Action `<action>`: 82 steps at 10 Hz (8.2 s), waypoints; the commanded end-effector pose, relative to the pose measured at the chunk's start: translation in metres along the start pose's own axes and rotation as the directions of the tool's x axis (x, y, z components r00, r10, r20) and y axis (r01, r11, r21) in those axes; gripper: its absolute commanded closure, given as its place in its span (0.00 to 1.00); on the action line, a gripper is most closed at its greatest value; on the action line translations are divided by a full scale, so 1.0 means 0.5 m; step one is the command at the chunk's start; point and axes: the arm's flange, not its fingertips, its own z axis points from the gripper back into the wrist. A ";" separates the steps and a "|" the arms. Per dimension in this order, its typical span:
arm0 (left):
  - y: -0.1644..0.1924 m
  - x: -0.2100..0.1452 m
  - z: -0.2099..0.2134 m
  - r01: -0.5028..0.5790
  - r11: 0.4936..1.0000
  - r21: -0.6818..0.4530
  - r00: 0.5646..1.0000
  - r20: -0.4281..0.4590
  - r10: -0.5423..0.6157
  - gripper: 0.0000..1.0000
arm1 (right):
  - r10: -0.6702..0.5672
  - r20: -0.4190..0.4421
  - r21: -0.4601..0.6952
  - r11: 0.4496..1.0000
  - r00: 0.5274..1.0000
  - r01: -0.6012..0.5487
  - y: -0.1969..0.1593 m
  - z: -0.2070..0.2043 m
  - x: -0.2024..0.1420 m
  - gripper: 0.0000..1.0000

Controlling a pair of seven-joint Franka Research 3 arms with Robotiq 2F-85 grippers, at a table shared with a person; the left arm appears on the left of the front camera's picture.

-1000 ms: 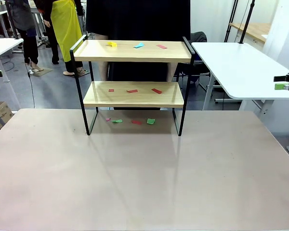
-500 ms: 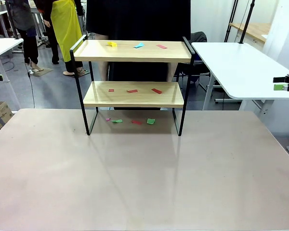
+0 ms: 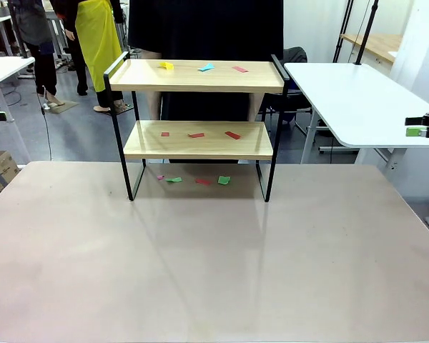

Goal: Clean the shelf.
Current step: Pick up the Duster handed by the human.

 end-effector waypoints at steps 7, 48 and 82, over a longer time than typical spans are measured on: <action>-0.001 0.000 0.000 0.000 1.000 -0.001 1.000 0.002 0.000 0.00 | 0.002 0.003 -0.002 1.000 1.000 -0.002 0.003 -0.001 0.004 0.00; -0.221 0.601 -0.346 -0.102 0.545 0.832 0.525 -0.420 0.740 0.00 | 0.002 0.003 -0.002 1.000 1.000 -0.002 0.003 -0.001 0.004 0.00; -0.182 0.437 -0.497 -0.120 0.263 0.957 0.389 -0.199 0.900 1.00 | 0.002 0.003 -0.002 1.000 1.000 -0.002 0.003 -0.001 0.004 0.00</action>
